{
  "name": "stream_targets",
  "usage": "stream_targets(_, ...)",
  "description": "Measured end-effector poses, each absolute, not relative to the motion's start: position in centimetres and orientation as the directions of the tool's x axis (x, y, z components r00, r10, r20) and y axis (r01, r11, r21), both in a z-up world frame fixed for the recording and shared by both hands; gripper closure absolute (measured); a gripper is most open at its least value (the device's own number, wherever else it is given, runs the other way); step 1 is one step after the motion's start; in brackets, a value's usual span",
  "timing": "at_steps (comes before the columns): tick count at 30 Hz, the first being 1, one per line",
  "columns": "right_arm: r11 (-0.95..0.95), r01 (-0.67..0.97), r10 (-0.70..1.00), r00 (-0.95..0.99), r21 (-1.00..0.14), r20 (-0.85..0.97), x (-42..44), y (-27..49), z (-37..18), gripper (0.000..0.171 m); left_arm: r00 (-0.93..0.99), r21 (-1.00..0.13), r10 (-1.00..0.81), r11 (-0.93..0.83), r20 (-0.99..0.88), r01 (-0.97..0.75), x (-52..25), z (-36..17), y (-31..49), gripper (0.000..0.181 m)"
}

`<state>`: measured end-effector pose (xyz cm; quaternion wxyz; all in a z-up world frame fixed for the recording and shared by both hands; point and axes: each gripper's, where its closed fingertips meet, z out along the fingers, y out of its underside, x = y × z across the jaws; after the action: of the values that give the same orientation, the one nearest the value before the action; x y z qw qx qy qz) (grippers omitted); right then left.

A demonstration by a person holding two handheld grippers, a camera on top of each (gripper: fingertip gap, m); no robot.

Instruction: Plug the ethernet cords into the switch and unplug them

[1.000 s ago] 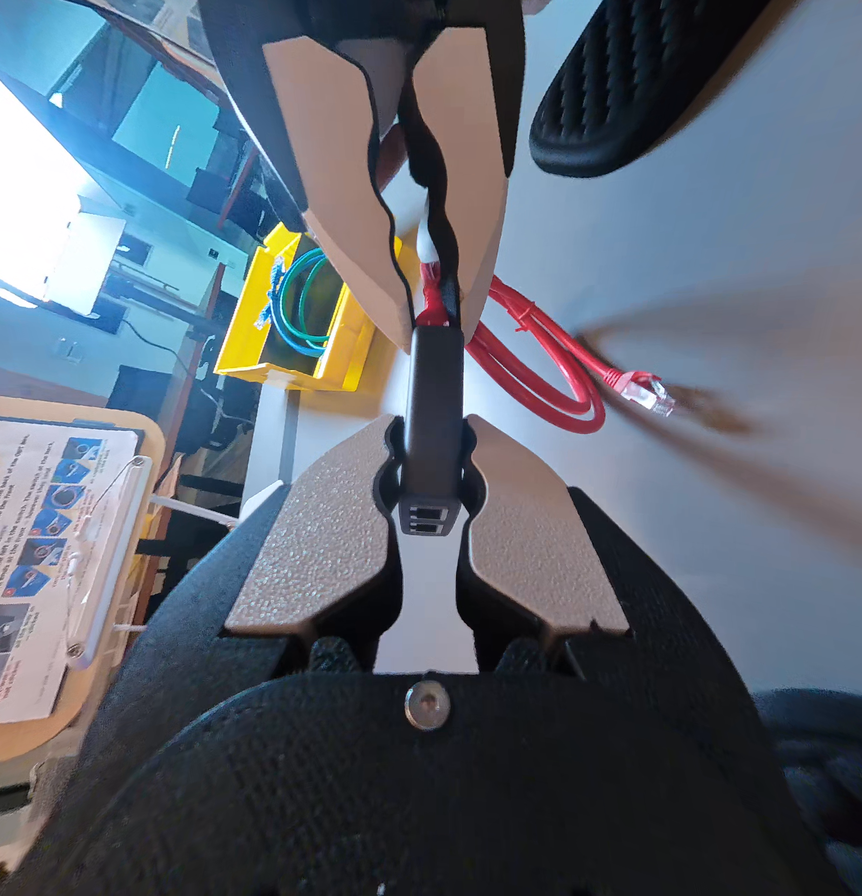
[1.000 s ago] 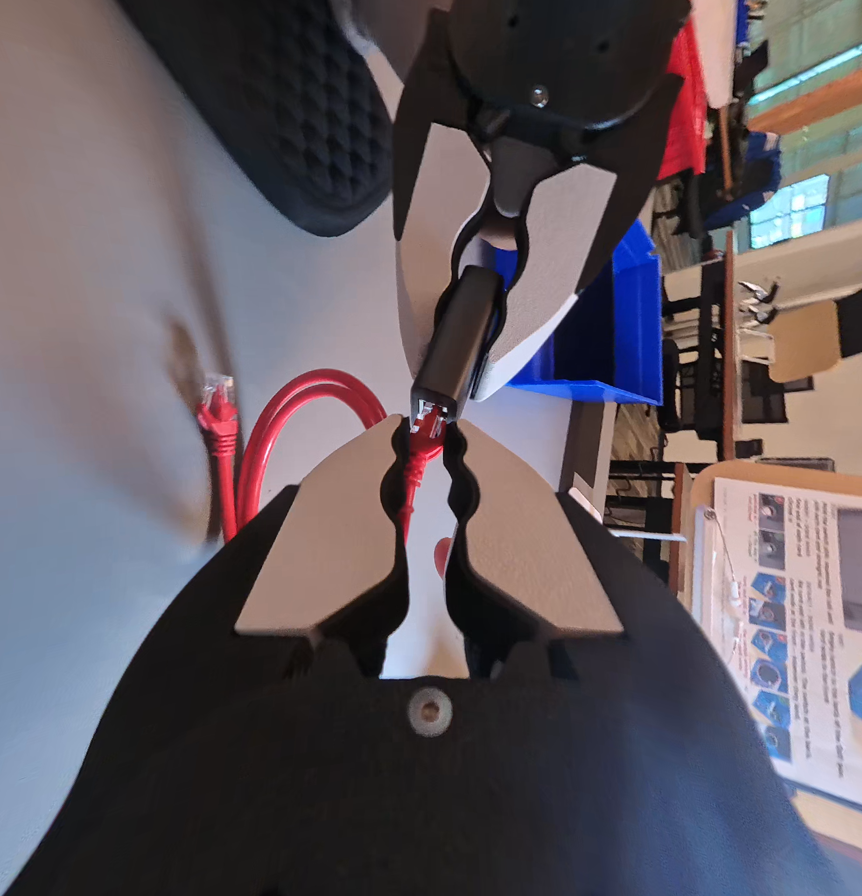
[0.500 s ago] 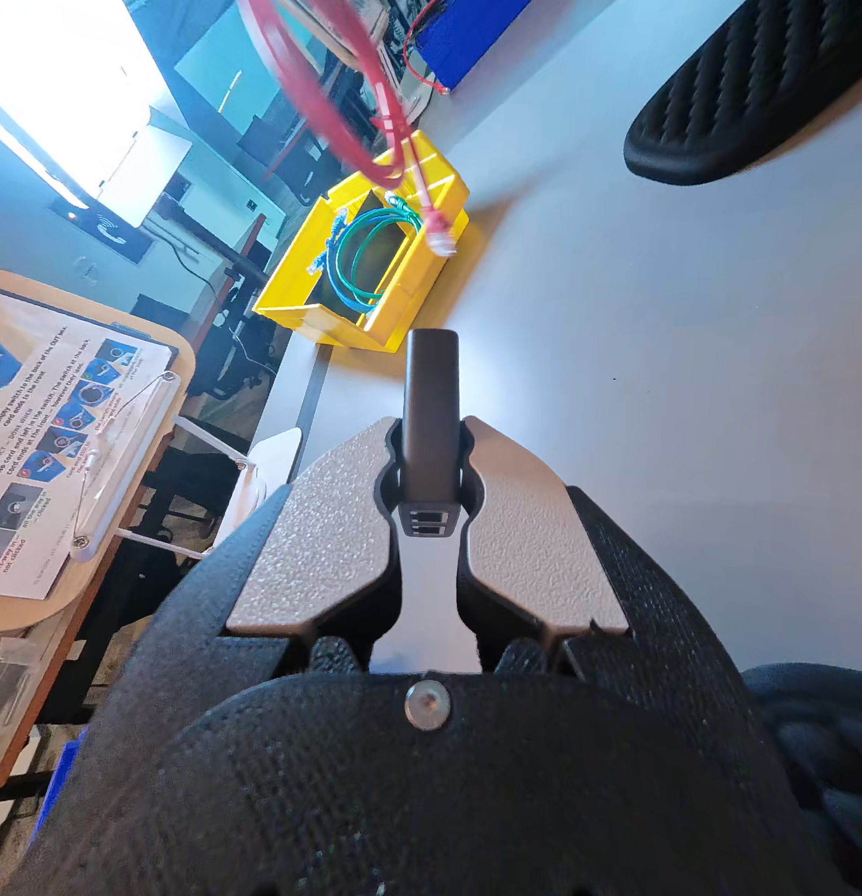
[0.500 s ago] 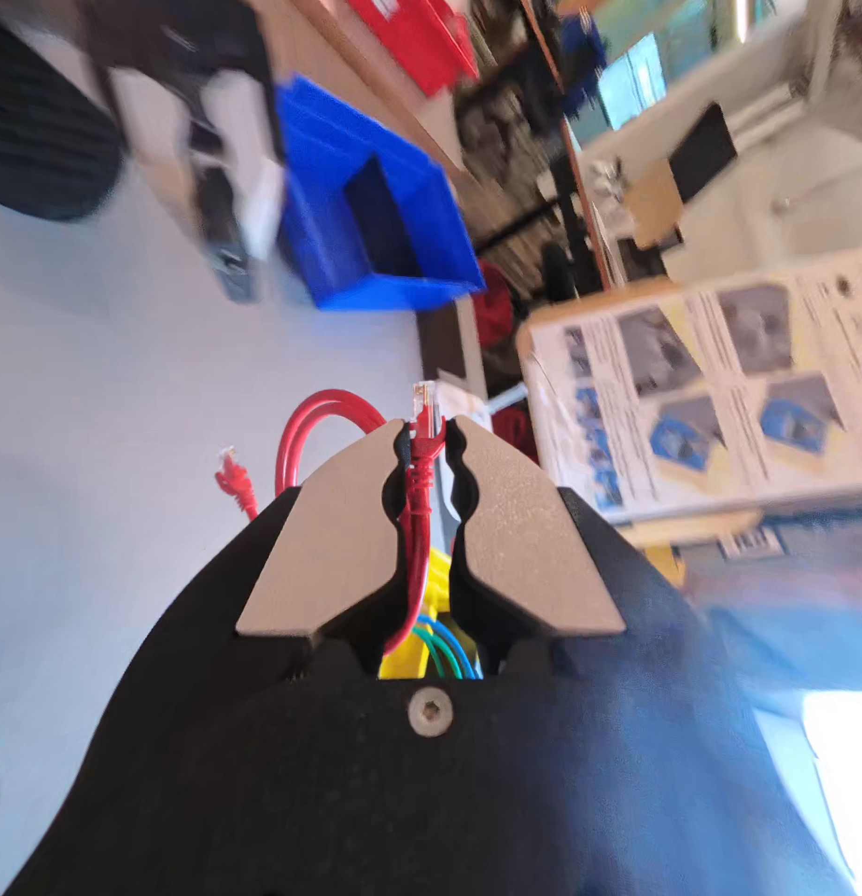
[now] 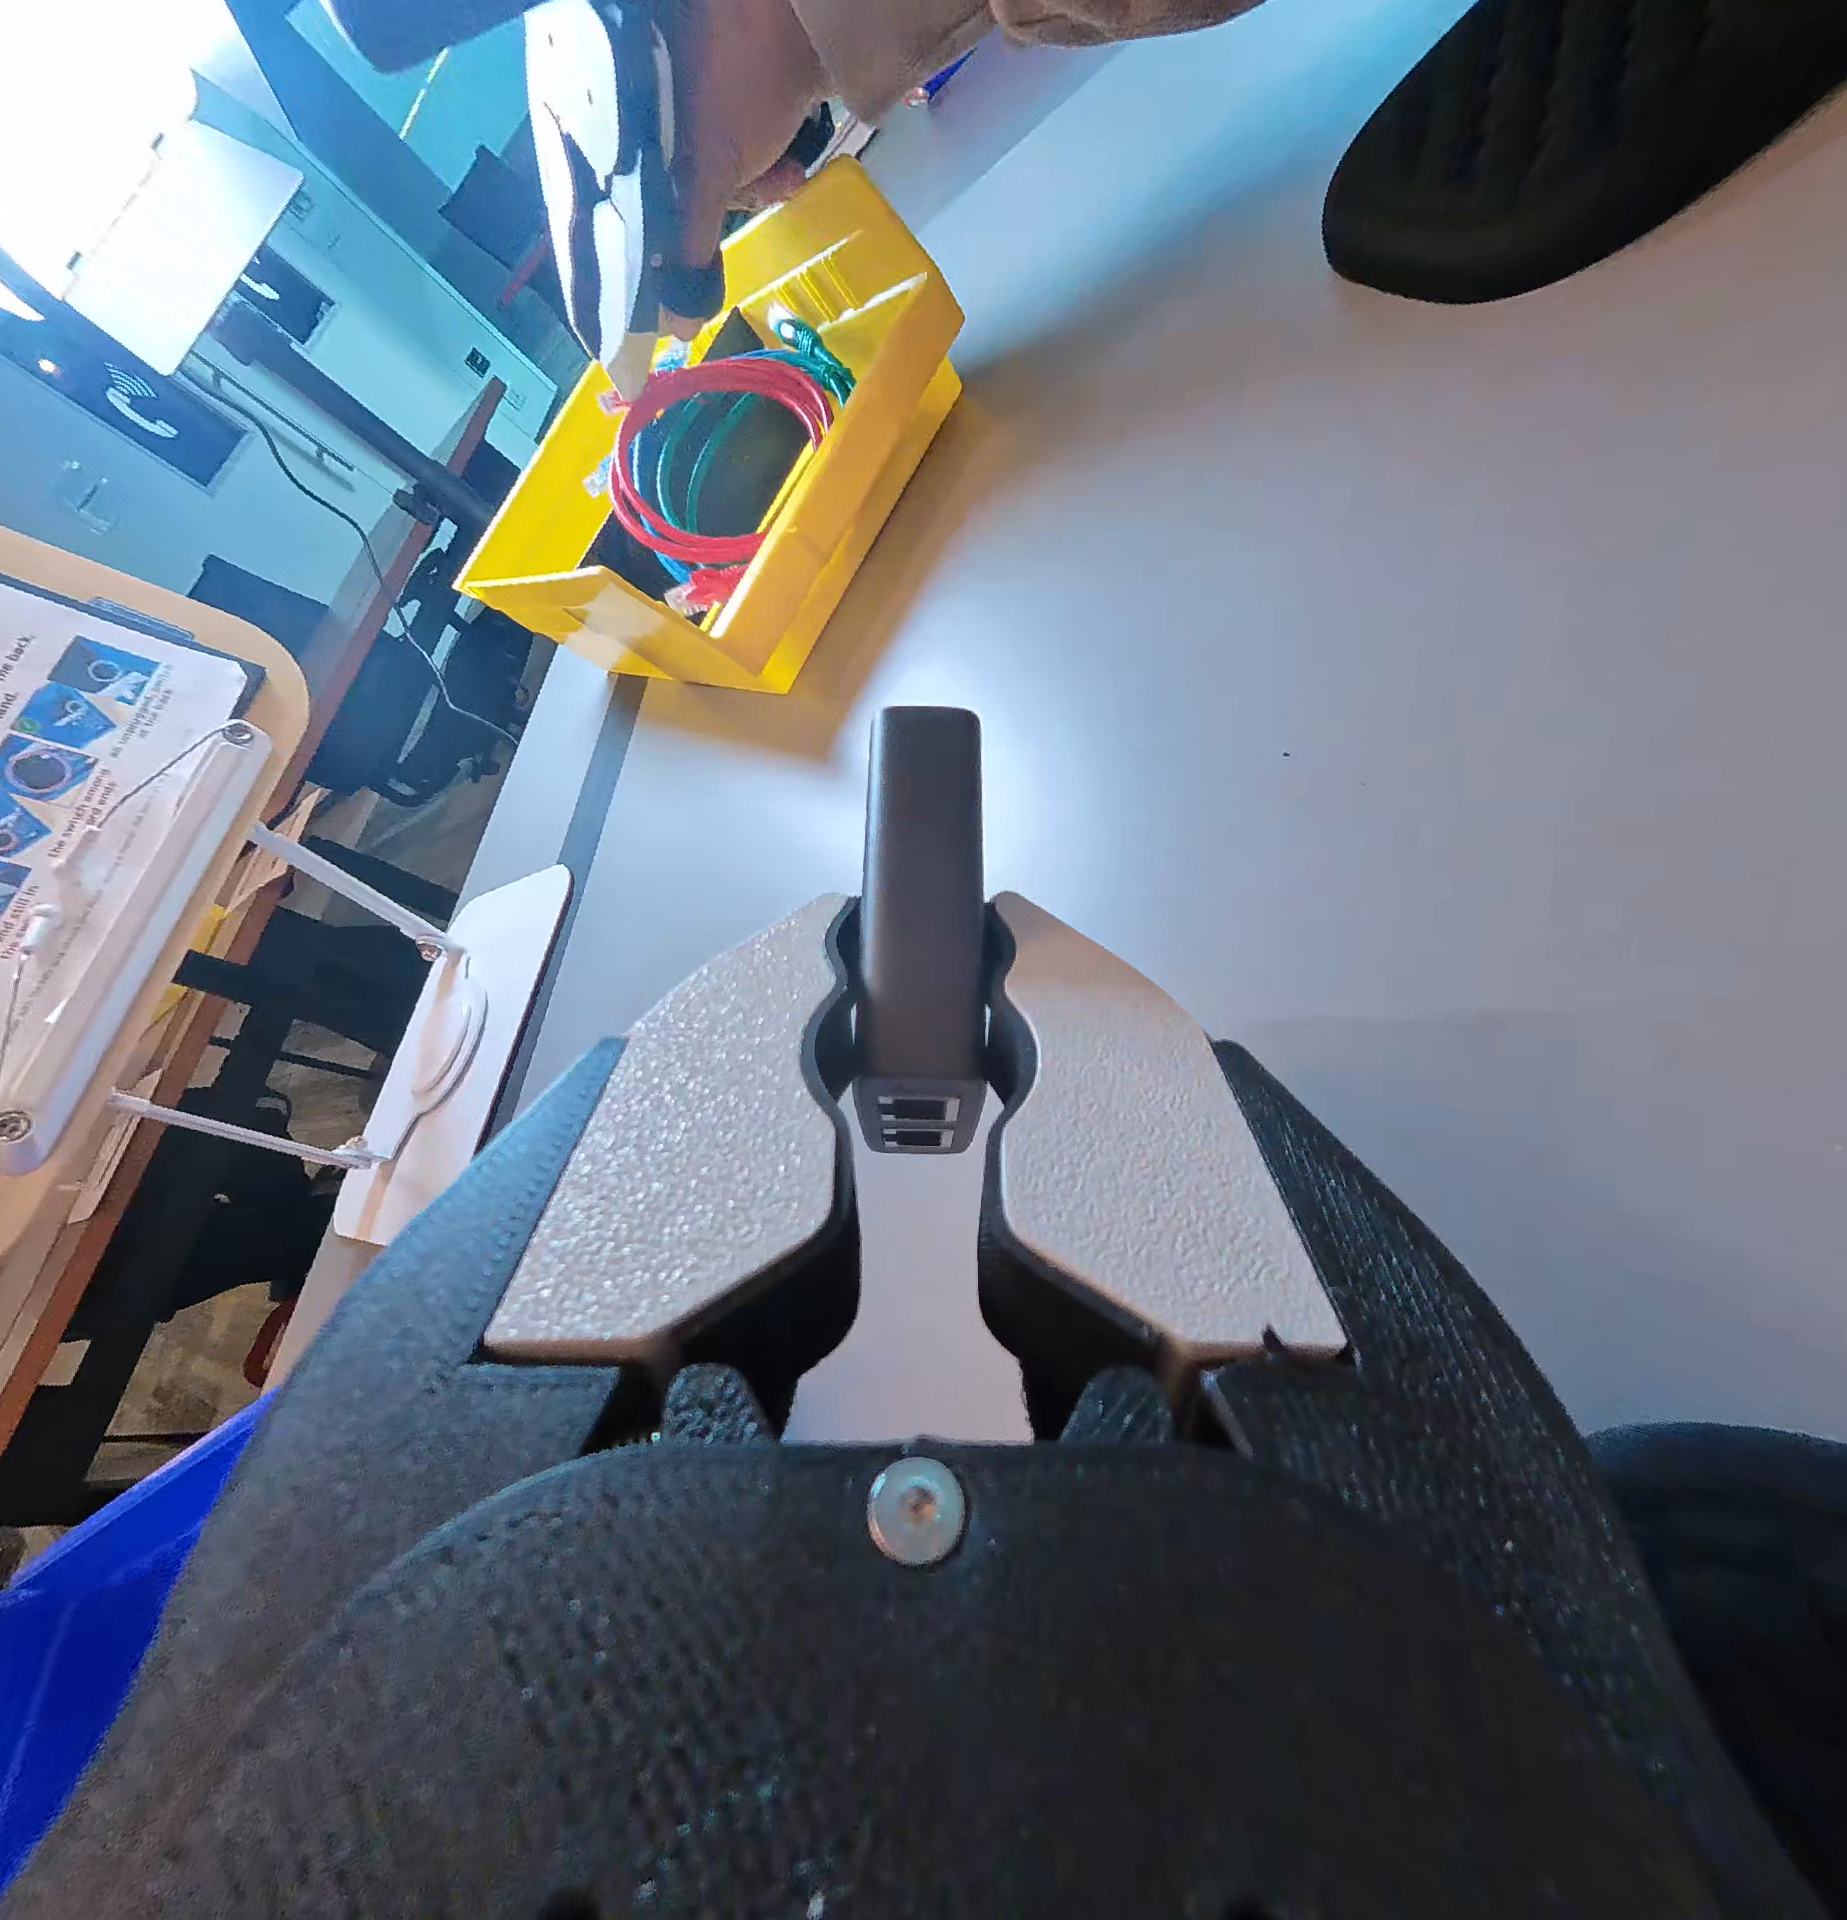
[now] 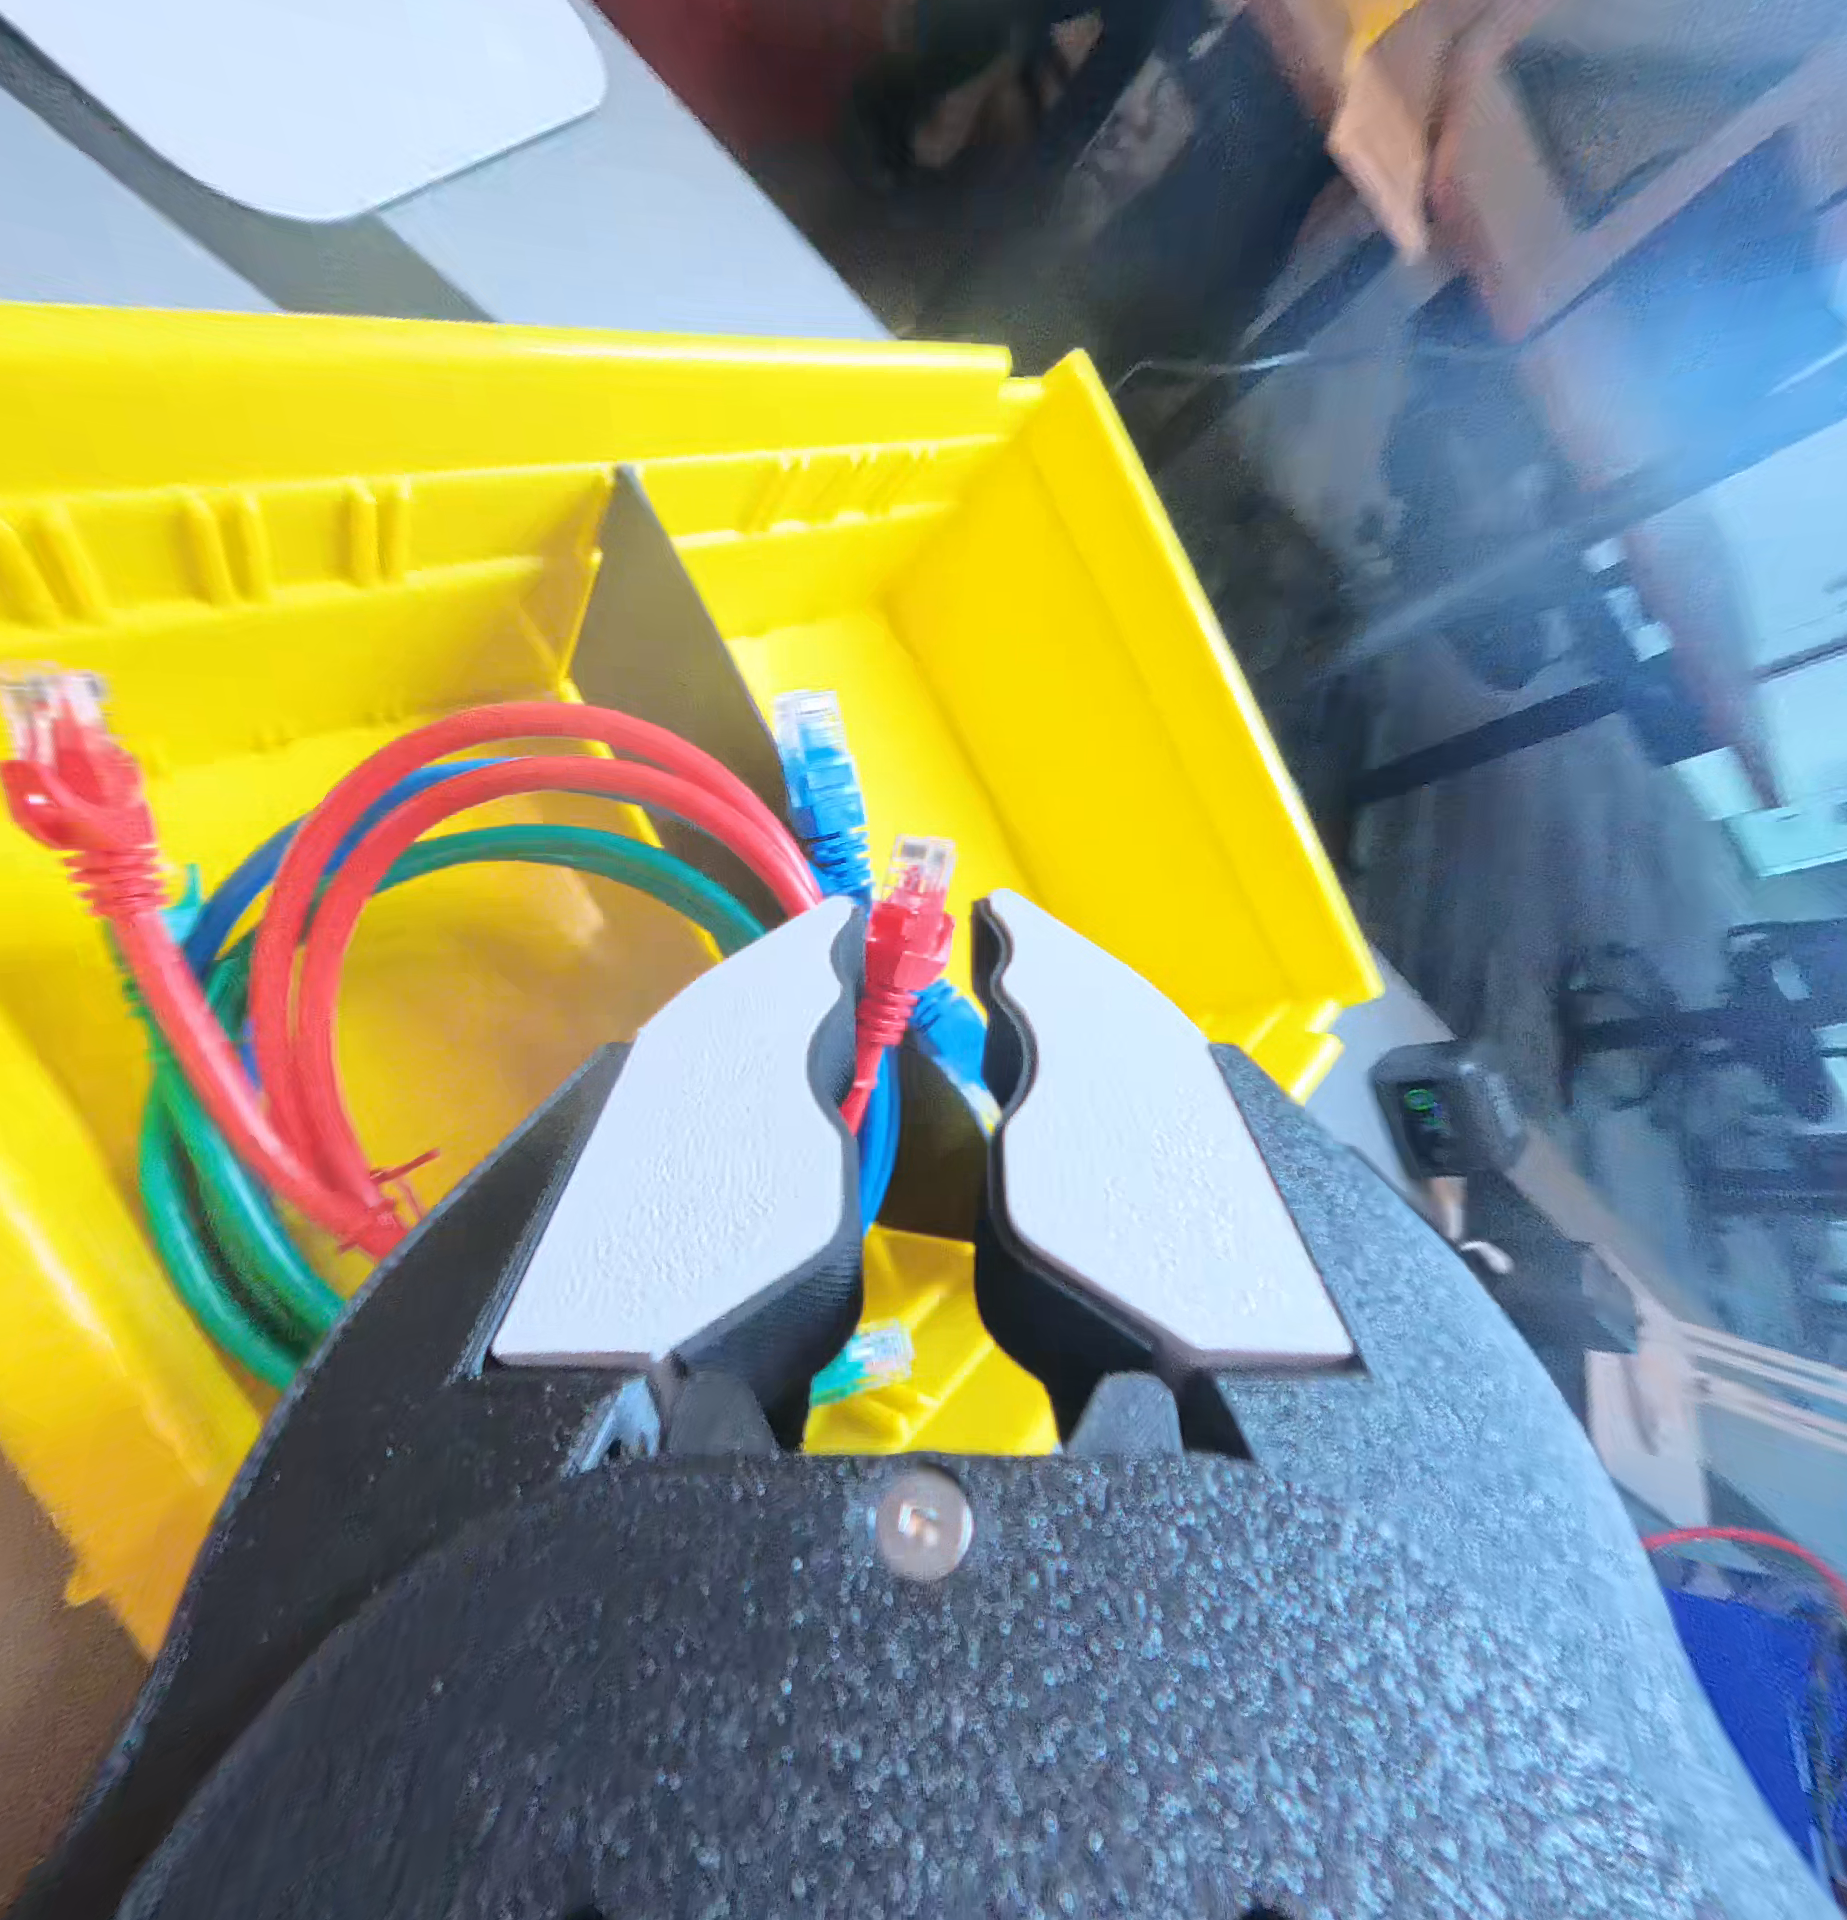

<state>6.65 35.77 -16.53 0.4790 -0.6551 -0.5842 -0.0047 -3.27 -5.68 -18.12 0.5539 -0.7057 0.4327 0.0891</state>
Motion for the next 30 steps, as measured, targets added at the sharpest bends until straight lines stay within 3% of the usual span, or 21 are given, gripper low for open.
stream_targets(1,0.158,0.752,0.753,0.327,-0.639,0.571,6.6,35.5,-15.9,0.146,0.614,-0.709,-0.508,-0.010,-0.604,-0.705,-3.3,-18.1,-5.6,0.160)
stream_targets(6,0.399,0.547,0.725,0.304,-0.736,0.618,5.1,29.4,-9.3,0.137,0.638,-0.734,-0.478,0.022,-0.604,-0.678,-2.8,-17.5,-5.2,0.160)
stream_targets(10,0.668,0.219,0.737,-0.065,-0.711,0.673,2.7,14.5,-8.2,0.137,0.631,-0.729,-0.472,0.039,-0.616,-0.683,-2.3,-17.3,-5.2,0.160)
stream_targets(14,0.720,0.070,0.659,-0.381,-0.691,0.648,2.5,1.9,-11.9,0.138,0.611,-0.711,-0.472,0.051,-0.635,-0.701,-1.5,-17.3,-5.1,0.160)
stream_targets(19,0.715,0.008,0.598,-0.525,-0.699,0.606,1.2,-5.6,-15.9,0.139,0.597,-0.724,-0.516,0.069,-0.615,-0.687,0.1,-17.7,-5.4,0.160)
stream_targets(21,0.733,0.000,0.572,-0.540,-0.680,0.617,0.5,-6.2,-16.7,0.151,0.587,-0.713,-0.519,0.062,-0.621,-0.699,0.1,-18.2,-5.5,0.160)
stream_targets(27,0.643,-0.015,0.607,-0.599,-0.766,0.522,1.0,-5.9,-16.2,0.152,0.628,-0.772,-0.542,0.064,-0.559,-0.632,-0.1,-17.9,-5.7,0.160)
stream_targets(30,0.590,0.062,0.633,-0.655,-0.805,0.414,1.9,-5.0,-17.0,0.152,0.643,-0.807,-0.585,0.035,-0.494,-0.589,0.4,-17.9,-5.9,0.160)
